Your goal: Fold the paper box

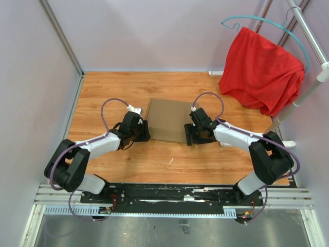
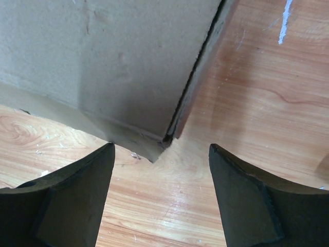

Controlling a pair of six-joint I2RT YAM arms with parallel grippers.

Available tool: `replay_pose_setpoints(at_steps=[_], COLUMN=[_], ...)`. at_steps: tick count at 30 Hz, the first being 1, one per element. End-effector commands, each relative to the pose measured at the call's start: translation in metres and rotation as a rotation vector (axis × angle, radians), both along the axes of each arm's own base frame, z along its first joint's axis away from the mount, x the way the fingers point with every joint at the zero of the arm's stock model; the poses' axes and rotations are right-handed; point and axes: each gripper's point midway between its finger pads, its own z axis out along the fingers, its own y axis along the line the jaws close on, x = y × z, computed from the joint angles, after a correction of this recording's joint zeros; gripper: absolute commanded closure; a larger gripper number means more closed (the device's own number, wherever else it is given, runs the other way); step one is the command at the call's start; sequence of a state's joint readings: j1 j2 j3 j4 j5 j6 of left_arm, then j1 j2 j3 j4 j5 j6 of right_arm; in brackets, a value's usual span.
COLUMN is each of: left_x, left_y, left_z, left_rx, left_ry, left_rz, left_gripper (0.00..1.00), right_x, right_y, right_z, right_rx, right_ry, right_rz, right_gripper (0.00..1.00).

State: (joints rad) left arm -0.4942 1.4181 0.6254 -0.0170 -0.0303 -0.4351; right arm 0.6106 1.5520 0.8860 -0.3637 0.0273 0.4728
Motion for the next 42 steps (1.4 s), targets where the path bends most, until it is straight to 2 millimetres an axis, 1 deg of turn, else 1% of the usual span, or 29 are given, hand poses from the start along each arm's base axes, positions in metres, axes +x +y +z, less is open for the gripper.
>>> replay_pose_setpoints(at_steps=[1, 3, 5, 7, 9, 11, 12, 13, 14, 15, 16, 17, 18, 19, 20, 21, 23, 25, 26, 29, 31, 36, 38, 42], left_x=[0.017, 0.016, 0.011, 0.005, -0.002, -0.007, -0.01, -0.012, -0.014, -0.015, -0.016, -0.016, -0.016, -0.015, -0.016, -0.016, -0.017, -0.017, -0.017, -0.013, -0.01, -0.001, 0.005, 0.028], left_y=[0.008, 0.005, 0.002, -0.002, -0.006, -0.007, -0.008, -0.009, -0.011, -0.014, -0.016, -0.017, -0.019, -0.019, -0.02, -0.023, -0.027, -0.028, -0.029, -0.026, -0.025, -0.023, -0.022, -0.023], left_z=[0.01, 0.017, 0.024, 0.036, 0.046, 0.055, 0.062, 0.063, 0.07, 0.075, 0.078, 0.079, 0.08, 0.079, 0.075, 0.071, 0.064, 0.056, 0.053, 0.04, 0.033, 0.016, 0.008, 0.003], left_rx=[0.018, -0.014, -0.052, -0.098, -0.138, -0.169, -0.192, -0.211, -0.244, -0.274, -0.297, -0.314, -0.323, -0.326, -0.323, -0.322, -0.315, -0.306, -0.301, -0.267, -0.248, -0.205, -0.185, -0.147], left_ry=[-0.09, -0.112, -0.132, -0.156, -0.171, -0.179, -0.191, -0.19, -0.206, -0.219, -0.227, -0.235, -0.244, -0.243, -0.232, -0.222, -0.205, -0.193, -0.19, -0.174, -0.17, -0.143, -0.143, -0.167], left_rz=[0.072, 0.062, 0.052, 0.032, 0.003, 0.002, 0.001, 0.004, 0.001, -0.003, -0.004, -0.004, -0.007, -0.009, -0.014, -0.026, -0.044, -0.053, -0.055, -0.044, -0.036, -0.012, 0.008, 0.045], left_gripper=[0.46, 0.45, 0.46, 0.45, 0.46, 0.46, 0.47, 0.48, 0.5, 0.51, 0.54, 0.57, 0.59, 0.63, 0.68, 0.74, 0.85, 0.94, 0.95, 0.96, 0.96, 0.96, 0.96, 0.96], right_x=[0.014, 0.013, 0.015, 0.019, 0.03, 0.049, 0.064, 0.079, 0.095, 0.114, 0.134, 0.155, 0.177, 0.196, 0.216, 0.235, 0.264, 0.284, 0.291, 0.302, 0.302, 0.29, 0.284, 0.267], right_y=[-0.007, -0.005, -0.004, -0.002, 0.0, 0.002, 0.005, 0.008, 0.01, 0.015, 0.021, 0.022, 0.028, 0.034, 0.038, 0.046, 0.059, 0.069, 0.074, 0.082, 0.084, 0.087, 0.089, 0.095], right_z=[0.018, 0.032, 0.052, 0.077, 0.106, 0.133, 0.144, 0.151, 0.154, 0.155, 0.154, 0.149, 0.147, 0.145, 0.133, 0.127, 0.116, 0.102, 0.095, 0.076, 0.065, 0.047, 0.042, 0.034], right_rx=[-0.01, 0.016, 0.044, 0.069, 0.091, 0.097, 0.097, 0.094, 0.091, 0.095, 0.105, 0.11, 0.13, 0.166, 0.175, 0.203, 0.214, 0.216, 0.226, 0.268, 0.296, 0.311, 0.322, 0.346], right_ry=[-0.083, -0.114, -0.157, -0.213, -0.293, -0.373, -0.395, -0.401, -0.389, -0.376, -0.355, -0.328, -0.309, -0.285, -0.262, -0.253, -0.245, -0.232, -0.224, -0.209, -0.191, -0.14, -0.116, -0.062], right_rz=[-0.01, 0.002, 0.01, 0.021, 0.023, 0.009, 0.007, 0.009, 0.011, 0.017, 0.027, 0.021, 0.02, 0.026, 0.019, 0.029, 0.059, 0.079, 0.091, 0.1, 0.109, 0.15, 0.179, 0.247], right_gripper=[0.25, 0.26, 0.28, 0.35, 0.43, 0.48, 0.5, 0.53, 0.58, 0.63, 0.69, 0.75, 0.79, 0.82, 0.83, 0.84, 0.85, 0.85, 0.85, 0.83, 0.82, 0.78, 0.77, 0.78])
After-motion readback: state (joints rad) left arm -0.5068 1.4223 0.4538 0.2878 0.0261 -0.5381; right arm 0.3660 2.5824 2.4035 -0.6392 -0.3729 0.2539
